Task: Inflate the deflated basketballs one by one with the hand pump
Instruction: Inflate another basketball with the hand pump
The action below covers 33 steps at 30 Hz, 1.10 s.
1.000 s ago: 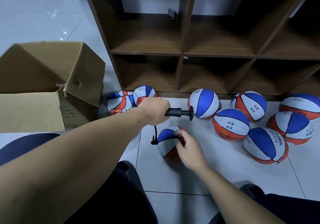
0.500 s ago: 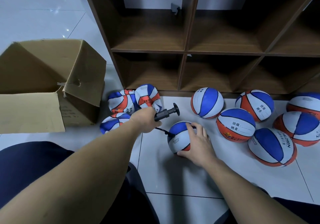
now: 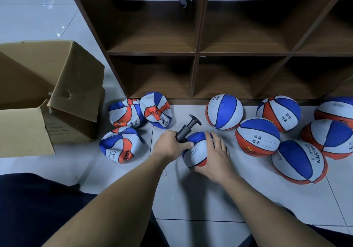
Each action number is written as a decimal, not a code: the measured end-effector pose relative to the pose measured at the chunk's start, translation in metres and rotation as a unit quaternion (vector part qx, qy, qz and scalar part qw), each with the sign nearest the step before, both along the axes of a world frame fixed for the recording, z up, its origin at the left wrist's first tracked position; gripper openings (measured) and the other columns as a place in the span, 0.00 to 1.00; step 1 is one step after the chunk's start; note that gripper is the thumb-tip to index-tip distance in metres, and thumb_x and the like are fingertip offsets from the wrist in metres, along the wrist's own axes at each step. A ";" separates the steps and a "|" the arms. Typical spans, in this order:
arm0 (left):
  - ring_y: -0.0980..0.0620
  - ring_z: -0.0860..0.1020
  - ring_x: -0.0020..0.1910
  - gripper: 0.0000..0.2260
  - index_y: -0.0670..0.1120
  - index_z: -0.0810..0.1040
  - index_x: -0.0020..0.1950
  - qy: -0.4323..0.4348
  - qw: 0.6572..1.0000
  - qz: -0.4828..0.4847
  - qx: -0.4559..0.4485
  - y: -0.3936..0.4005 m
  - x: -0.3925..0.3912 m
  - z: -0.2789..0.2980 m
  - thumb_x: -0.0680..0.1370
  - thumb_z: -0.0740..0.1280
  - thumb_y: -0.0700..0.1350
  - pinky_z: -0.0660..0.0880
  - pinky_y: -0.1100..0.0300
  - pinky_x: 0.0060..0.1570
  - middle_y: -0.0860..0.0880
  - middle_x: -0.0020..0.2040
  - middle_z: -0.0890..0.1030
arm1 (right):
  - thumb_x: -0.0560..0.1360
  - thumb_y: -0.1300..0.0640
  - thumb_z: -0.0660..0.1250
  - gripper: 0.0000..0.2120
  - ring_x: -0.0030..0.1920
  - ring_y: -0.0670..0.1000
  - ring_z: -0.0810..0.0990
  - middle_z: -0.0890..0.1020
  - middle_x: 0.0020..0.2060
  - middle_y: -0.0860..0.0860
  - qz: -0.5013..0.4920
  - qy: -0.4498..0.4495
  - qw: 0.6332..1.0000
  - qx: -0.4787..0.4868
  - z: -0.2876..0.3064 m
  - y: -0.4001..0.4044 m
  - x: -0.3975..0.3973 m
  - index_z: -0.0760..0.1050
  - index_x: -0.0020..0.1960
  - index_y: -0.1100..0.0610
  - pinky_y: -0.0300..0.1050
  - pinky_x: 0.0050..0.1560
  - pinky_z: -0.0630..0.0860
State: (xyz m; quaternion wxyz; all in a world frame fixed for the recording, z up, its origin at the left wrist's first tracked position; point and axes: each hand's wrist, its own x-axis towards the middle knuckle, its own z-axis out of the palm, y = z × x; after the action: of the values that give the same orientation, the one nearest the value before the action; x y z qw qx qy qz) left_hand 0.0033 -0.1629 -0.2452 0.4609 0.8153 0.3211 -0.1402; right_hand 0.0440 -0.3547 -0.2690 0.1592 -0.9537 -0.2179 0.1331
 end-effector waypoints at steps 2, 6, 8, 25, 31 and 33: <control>0.47 0.87 0.37 0.21 0.46 0.85 0.44 0.013 0.999 0.031 -0.008 -0.002 0.006 0.002 0.69 0.78 0.63 0.85 0.49 0.43 0.50 0.35 0.87 | 0.53 0.28 0.76 0.66 0.80 0.56 0.61 0.60 0.80 0.49 0.000 -0.010 1.000 0.001 -0.002 0.003 -0.003 0.54 0.83 0.49 0.57 0.76 0.67; 0.51 0.79 0.27 0.16 0.38 0.86 0.48 0.067 0.994 0.058 -0.067 -0.008 0.011 -0.004 0.72 0.78 0.51 0.75 0.63 0.29 0.44 0.35 0.87 | 0.51 0.28 0.78 0.69 0.81 0.57 0.58 0.58 0.80 0.50 -0.001 -0.017 1.000 -0.009 -0.007 0.005 -0.006 0.53 0.83 0.51 0.58 0.77 0.66; 0.50 0.78 0.27 0.15 0.37 0.85 0.47 0.056 0.993 0.085 -0.068 -0.012 0.011 -0.004 0.70 0.77 0.49 0.75 0.61 0.30 0.42 0.37 0.87 | 0.51 0.27 0.79 0.70 0.82 0.57 0.58 0.58 0.81 0.50 -0.002 -0.012 1.000 -0.008 -0.008 0.005 -0.004 0.53 0.84 0.51 0.59 0.77 0.66; 0.50 0.88 0.36 0.09 0.45 0.82 0.51 -0.011 0.999 0.010 0.031 0.011 0.019 0.082 0.76 0.80 0.45 0.83 0.58 0.39 0.45 0.38 0.88 | 0.50 0.28 0.82 0.69 0.76 0.57 0.65 0.64 0.77 0.51 0.007 0.017 0.999 -0.035 0.010 -0.013 0.002 0.55 0.82 0.51 0.57 0.71 0.74; 0.53 0.84 0.30 0.09 0.43 0.83 0.47 -0.069 0.996 -0.041 0.029 -0.014 0.039 0.151 0.75 0.81 0.44 0.78 0.62 0.32 0.44 0.38 0.88 | 0.53 0.24 0.76 0.69 0.76 0.58 0.67 0.63 0.78 0.49 0.060 -0.020 0.997 -0.034 0.098 -0.046 0.035 0.52 0.84 0.51 0.57 0.72 0.74; 0.54 0.83 0.30 0.08 0.43 0.83 0.46 -0.107 0.992 -0.060 0.023 -0.032 0.049 0.181 0.75 0.80 0.45 0.77 0.62 0.33 0.46 0.38 0.88 | 0.53 0.25 0.77 0.70 0.77 0.57 0.66 0.60 0.79 0.48 0.113 -0.023 0.991 -0.065 0.153 -0.070 0.061 0.49 0.84 0.50 0.56 0.72 0.75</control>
State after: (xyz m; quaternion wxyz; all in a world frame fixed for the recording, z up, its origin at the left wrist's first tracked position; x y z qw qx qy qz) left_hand 0.0523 -0.1953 -0.0647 0.4643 0.8539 0.2238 -0.0716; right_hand 0.1053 -0.4251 -0.1159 0.0757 -0.9342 -0.3185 0.1419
